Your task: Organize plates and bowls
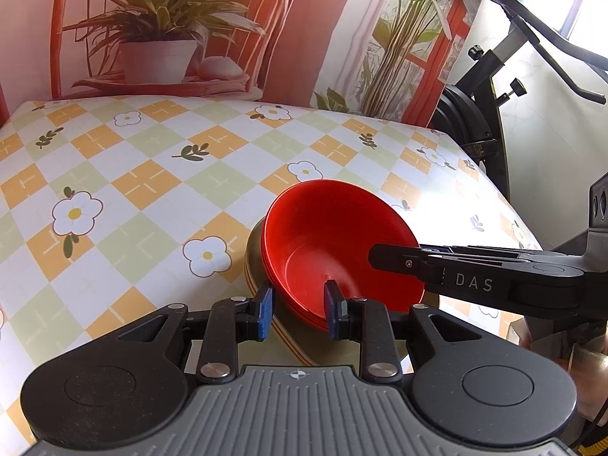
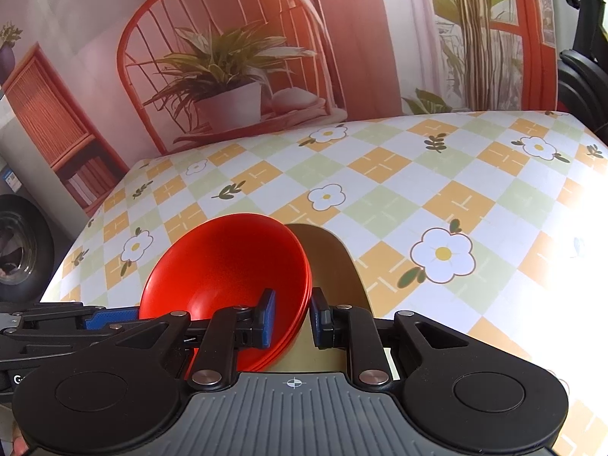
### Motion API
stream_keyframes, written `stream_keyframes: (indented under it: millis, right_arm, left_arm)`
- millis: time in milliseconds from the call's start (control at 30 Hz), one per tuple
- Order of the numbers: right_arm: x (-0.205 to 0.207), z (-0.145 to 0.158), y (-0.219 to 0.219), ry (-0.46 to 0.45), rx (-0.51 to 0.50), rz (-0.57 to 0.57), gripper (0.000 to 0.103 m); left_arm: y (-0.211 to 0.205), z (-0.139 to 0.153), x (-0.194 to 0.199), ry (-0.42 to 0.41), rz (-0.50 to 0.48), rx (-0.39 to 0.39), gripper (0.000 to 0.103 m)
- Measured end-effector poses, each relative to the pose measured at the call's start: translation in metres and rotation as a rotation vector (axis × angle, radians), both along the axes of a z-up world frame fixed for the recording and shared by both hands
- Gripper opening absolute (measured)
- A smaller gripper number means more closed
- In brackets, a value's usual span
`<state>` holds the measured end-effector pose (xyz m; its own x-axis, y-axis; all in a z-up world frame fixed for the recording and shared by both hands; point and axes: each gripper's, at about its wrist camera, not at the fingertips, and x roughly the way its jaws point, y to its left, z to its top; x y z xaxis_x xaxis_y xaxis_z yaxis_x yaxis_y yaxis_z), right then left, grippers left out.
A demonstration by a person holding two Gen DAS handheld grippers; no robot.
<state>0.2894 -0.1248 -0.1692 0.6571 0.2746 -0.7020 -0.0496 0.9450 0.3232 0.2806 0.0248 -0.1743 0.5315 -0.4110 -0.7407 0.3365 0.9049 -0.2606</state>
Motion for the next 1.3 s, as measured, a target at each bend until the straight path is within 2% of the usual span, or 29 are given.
stream_keyframes:
  millis: [233, 500, 633, 667, 733, 933, 1033, 1133, 1300]
  right_arm:
    - [-0.001, 0.004, -0.001, -0.014, -0.012, -0.007, 0.024]
    - [-0.012, 0.012, -0.006, -0.034, -0.03, -0.025, 0.033]
    - [-0.019, 0.021, -0.011, -0.054, -0.039, -0.033, 0.053]
    - [-0.021, 0.023, -0.012, -0.059, -0.041, -0.037, 0.056]
    - [-0.026, 0.028, -0.015, -0.067, -0.044, -0.043, 0.06]
    - [-0.041, 0.043, -0.026, -0.095, -0.045, -0.061, 0.088]
    - [-0.049, 0.051, -0.031, -0.107, -0.048, -0.077, 0.092]
    - [-0.055, 0.06, -0.034, -0.118, -0.048, -0.085, 0.103]
    - [-0.07, 0.078, -0.031, -0.153, -0.097, -0.095, 0.103]
  left_arm:
    - [0.002, 0.005, -0.001, -0.017, 0.006, 0.023, 0.035]
    - [0.002, 0.018, -0.006, -0.053, 0.011, 0.036, 0.048]
    - [0.002, 0.028, -0.009, -0.069, 0.019, 0.046, 0.061]
    - [0.002, 0.031, -0.01, -0.077, 0.021, 0.05, 0.064]
    - [0.002, 0.036, -0.013, -0.099, 0.024, 0.064, 0.068]
    - [0.002, 0.054, -0.023, -0.159, 0.048, 0.109, 0.078]
    - [0.002, 0.062, -0.029, -0.186, 0.051, 0.135, 0.089]
    - [0.003, 0.07, -0.037, -0.222, 0.054, 0.143, 0.091]
    - [0.011, 0.086, -0.049, -0.27, 0.105, 0.149, 0.095]
